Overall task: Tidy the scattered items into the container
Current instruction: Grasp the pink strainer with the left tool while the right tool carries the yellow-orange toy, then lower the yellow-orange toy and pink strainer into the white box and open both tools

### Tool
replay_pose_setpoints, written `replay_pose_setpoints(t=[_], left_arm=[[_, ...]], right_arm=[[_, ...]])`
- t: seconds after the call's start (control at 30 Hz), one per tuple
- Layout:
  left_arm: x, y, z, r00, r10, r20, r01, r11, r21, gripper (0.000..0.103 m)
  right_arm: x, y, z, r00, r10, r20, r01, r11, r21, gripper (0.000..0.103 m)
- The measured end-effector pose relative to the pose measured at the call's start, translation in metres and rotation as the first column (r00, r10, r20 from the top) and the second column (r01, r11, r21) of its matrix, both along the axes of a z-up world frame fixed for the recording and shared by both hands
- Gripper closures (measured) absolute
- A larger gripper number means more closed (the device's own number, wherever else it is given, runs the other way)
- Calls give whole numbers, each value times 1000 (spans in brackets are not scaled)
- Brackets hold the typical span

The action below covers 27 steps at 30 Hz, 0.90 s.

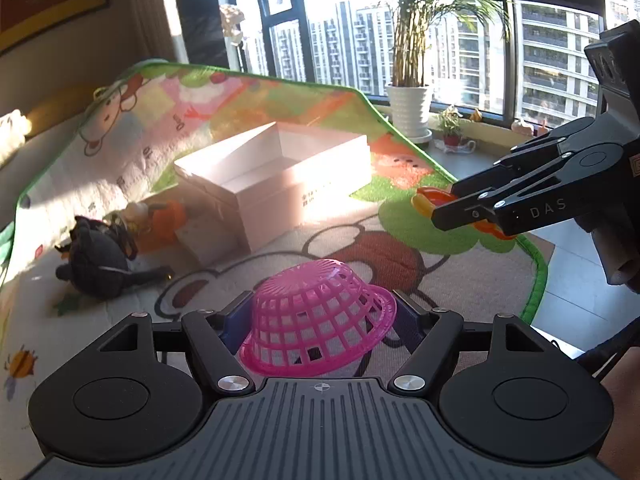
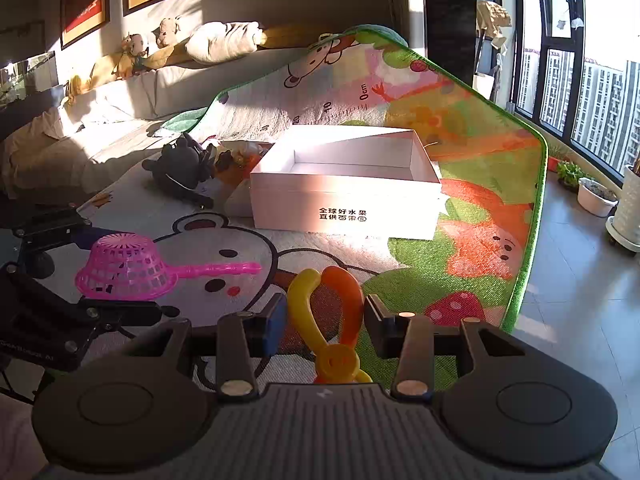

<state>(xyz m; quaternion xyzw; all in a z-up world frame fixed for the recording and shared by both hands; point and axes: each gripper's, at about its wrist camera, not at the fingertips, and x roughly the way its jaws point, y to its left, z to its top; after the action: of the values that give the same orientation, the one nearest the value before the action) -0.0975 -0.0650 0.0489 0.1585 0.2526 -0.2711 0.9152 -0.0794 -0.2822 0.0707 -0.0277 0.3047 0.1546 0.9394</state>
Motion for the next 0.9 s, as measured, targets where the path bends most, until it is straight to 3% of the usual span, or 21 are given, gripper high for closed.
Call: replay_pose_setpoints(t=[0.1, 0.23, 0.4, 0.43, 0.5, 0.53, 0.67, 0.77, 0.9], left_arm=[[6, -7, 26, 996, -16, 93, 15, 1000, 14, 27], [49, -23, 54, 980, -15, 196, 11, 1000, 22, 27], [129, -47, 77, 955, 5, 296, 0, 1000, -17, 28], [146, -52, 79, 952, 10, 305, -2, 1000, -27, 20], [179, -54, 83, 965, 24, 260, -8, 998, -63, 9], [191, -49, 85, 973, 39, 229, -18, 995, -96, 8], [211, -14, 85, 981, 115, 156, -85, 979, -188, 5], [206, 14, 73, 977, 176, 118, -153, 971, -186, 4], [177, 40, 46, 987, 154, 40, -144, 974, -177, 2]], right_arm=[[9, -8, 19, 1000, 1, 22, -2, 999, 43, 61], [48, -15, 60, 997, 12, 82, -22, 993, 119, 61], [137, -13, 102, 991, -34, 132, 13, 987, 158, 61], [155, -13, 106, 990, -41, 131, 18, 985, 172, 59], [189, -15, 110, 989, -90, 116, 67, 980, 186, 44], [200, -16, 110, 985, -128, 119, 104, 976, 192, 38], [210, -20, 98, 982, -144, 126, 118, 974, 196, 38], [205, -17, 79, 982, -142, 126, 121, 979, 162, 38], [182, 6, 54, 986, -78, 145, 73, 997, 38, 38]])
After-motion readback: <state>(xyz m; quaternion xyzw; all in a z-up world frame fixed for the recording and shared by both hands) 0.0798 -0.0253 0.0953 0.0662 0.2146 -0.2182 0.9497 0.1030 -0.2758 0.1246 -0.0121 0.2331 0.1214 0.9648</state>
